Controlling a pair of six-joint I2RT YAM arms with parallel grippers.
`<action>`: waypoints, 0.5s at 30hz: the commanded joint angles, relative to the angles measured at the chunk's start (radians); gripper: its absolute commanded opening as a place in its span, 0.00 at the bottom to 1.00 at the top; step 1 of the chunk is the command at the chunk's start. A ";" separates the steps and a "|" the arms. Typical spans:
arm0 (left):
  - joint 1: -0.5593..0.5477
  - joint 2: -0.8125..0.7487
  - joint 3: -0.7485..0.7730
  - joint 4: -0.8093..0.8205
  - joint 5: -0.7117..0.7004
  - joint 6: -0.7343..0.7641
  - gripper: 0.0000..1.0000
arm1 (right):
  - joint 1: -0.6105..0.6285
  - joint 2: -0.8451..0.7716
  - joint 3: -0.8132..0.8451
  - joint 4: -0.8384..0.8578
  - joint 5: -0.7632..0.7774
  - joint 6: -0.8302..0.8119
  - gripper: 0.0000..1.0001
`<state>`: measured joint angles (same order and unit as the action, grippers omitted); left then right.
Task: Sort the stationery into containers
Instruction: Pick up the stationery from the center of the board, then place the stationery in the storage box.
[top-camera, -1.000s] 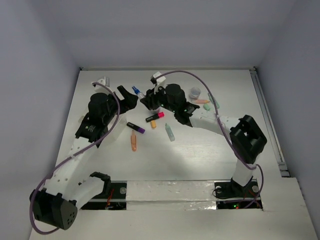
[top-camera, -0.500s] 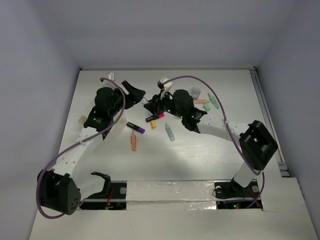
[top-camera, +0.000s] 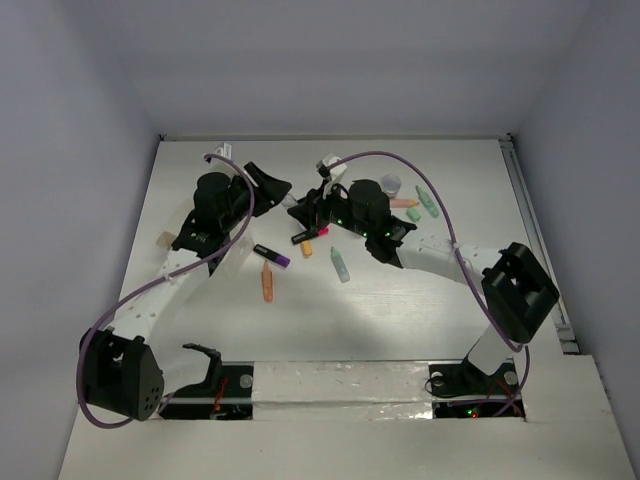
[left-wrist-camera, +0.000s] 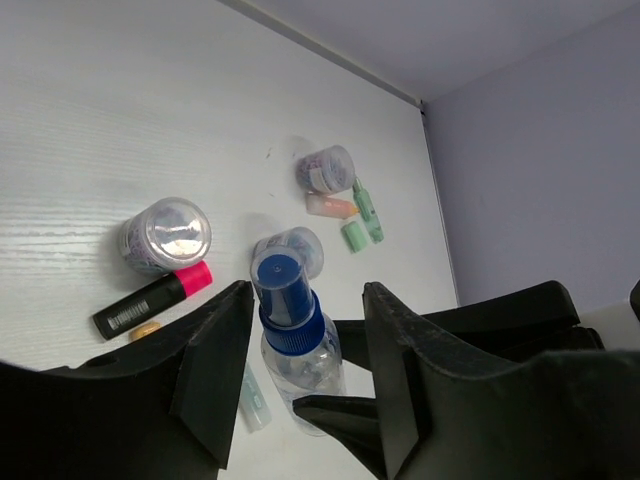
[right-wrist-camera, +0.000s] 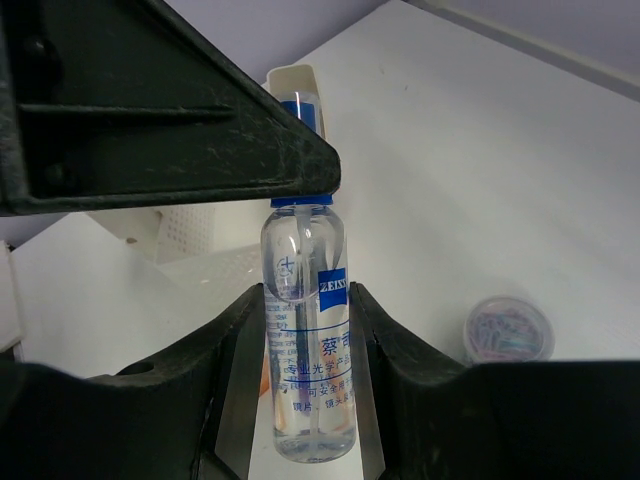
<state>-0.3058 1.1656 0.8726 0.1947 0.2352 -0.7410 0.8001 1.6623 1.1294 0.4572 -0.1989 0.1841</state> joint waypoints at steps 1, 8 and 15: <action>0.007 0.006 0.019 0.064 0.021 -0.003 0.41 | 0.010 -0.053 0.004 0.093 -0.016 0.012 0.00; 0.007 0.002 0.005 0.077 0.016 -0.008 0.03 | 0.010 -0.047 0.003 0.097 -0.017 0.023 0.00; 0.007 -0.015 0.022 0.040 -0.033 0.031 0.00 | 0.010 -0.056 0.007 0.069 -0.004 0.055 0.30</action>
<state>-0.3054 1.1816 0.8722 0.2085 0.2310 -0.7437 0.8001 1.6623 1.1294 0.4667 -0.2024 0.2108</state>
